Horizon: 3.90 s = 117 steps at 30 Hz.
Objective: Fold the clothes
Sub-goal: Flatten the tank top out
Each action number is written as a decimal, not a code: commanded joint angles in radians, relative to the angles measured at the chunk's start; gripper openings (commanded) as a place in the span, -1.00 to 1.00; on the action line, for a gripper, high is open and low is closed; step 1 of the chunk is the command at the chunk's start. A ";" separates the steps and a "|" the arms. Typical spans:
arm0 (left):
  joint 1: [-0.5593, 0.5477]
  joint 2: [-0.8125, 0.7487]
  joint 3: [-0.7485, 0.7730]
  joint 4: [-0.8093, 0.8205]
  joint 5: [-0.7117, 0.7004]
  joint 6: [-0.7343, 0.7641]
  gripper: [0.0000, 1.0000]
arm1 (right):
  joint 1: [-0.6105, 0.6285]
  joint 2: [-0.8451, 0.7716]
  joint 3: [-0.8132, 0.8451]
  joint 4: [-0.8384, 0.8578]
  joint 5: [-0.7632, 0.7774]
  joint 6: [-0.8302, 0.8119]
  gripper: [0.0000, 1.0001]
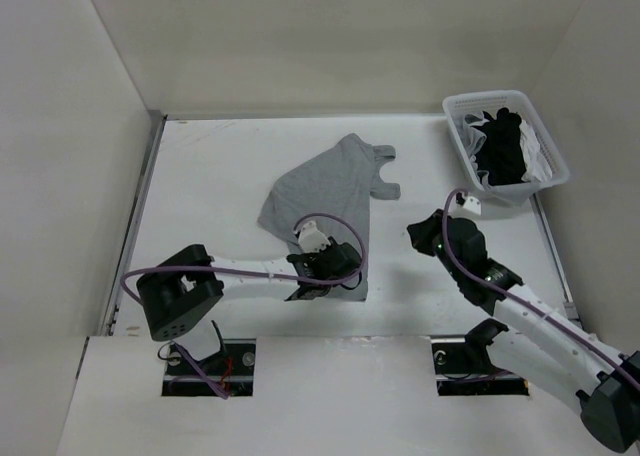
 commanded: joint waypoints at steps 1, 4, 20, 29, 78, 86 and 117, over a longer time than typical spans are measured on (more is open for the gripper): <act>0.010 0.031 0.005 0.096 0.004 -0.078 -0.45 | 0.013 -0.009 -0.001 0.024 -0.002 -0.015 -0.81; 0.018 0.036 -0.001 0.167 0.010 -0.057 -0.48 | 0.031 0.005 -0.004 0.040 -0.020 -0.021 -0.80; 0.040 0.076 -0.021 0.164 0.057 -0.047 -0.60 | 0.044 0.027 0.006 0.054 -0.022 -0.012 -0.76; 0.059 0.079 -0.033 0.216 0.078 -0.055 -0.72 | 0.044 0.019 -0.006 0.045 -0.023 -0.010 -0.70; 0.176 -1.170 -0.444 -0.302 0.070 0.281 -0.98 | 0.406 0.445 0.025 -0.044 -0.100 0.424 -0.45; 0.194 -1.193 -0.402 -0.315 0.059 0.330 -0.98 | 0.407 0.463 0.060 -0.038 -0.134 0.410 -0.88; 0.313 -0.845 0.553 0.117 -0.195 1.159 -1.00 | 0.848 0.295 1.285 0.205 0.793 -1.118 -1.00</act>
